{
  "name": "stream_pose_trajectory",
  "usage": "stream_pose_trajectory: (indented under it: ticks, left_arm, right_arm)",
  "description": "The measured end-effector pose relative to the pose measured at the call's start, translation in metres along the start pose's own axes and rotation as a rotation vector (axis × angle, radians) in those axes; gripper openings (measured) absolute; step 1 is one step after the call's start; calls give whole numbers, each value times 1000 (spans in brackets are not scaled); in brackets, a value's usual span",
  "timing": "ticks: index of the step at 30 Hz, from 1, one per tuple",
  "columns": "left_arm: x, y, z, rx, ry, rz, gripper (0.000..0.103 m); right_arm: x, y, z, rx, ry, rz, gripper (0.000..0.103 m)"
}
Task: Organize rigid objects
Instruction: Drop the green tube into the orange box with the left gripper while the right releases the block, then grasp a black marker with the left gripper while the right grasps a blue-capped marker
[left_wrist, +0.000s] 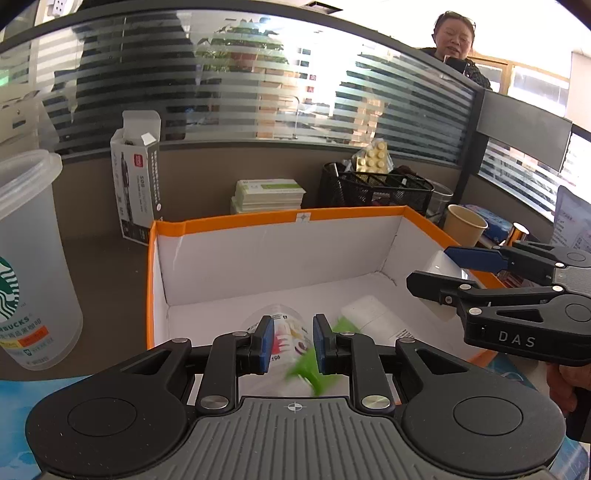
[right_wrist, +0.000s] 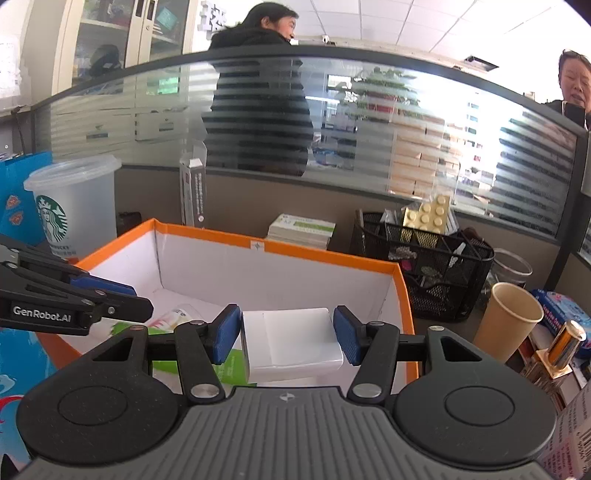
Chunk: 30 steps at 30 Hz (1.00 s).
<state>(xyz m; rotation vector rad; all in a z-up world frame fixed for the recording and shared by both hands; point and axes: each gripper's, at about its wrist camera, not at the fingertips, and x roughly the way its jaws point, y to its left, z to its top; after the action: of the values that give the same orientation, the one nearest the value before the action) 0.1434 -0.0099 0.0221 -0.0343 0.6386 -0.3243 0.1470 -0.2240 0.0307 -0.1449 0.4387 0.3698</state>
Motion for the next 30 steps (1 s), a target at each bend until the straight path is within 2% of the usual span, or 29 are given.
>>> stream_pose_trajectory:
  ticks: [12, 15, 18, 20, 21, 23, 24, 25, 27, 29, 30]
  left_arm:
    - [9, 3, -3, 4, 33, -6, 21]
    - [10, 4, -4, 2, 39, -7, 21]
    - [6, 3, -4, 2, 28, -9, 21]
    - [-5, 4, -3, 1, 1, -20, 24]
    - [-13, 5, -2, 2, -16, -26, 28]
    - [-33, 8, -3, 8, -62, -15, 52]
    - [-43, 10, -4, 8, -85, 3, 73]
    - [-54, 13, -6, 9, -110, 27, 80]
    - [-73, 19, -14, 24, -139, 62, 80]
    - [-87, 25, -25, 28, -144, 83, 82]
    - [-92, 28, -31, 25, -138, 96, 88]
  right_arm:
    - [32, -4, -9, -3, 134, -8, 53]
    - [33, 0, -10, -15, 139, -13, 53]
    - [30, -2, -9, 8, 128, -11, 61]
    - [23, -1, -8, 3, 101, -29, 61]
    - [16, 0, -7, -1, 77, -41, 61]
    - [-7, 5, -6, -9, -1, -58, 64]
    - [-22, 8, -6, -13, -45, -62, 71]
    - [-38, 10, -8, -16, -87, -63, 76]
    - [-68, 15, -13, -23, -150, -51, 76]
    - [-93, 19, -22, -15, -175, -20, 76]
    - [-102, 21, -28, -11, -178, -7, 78]
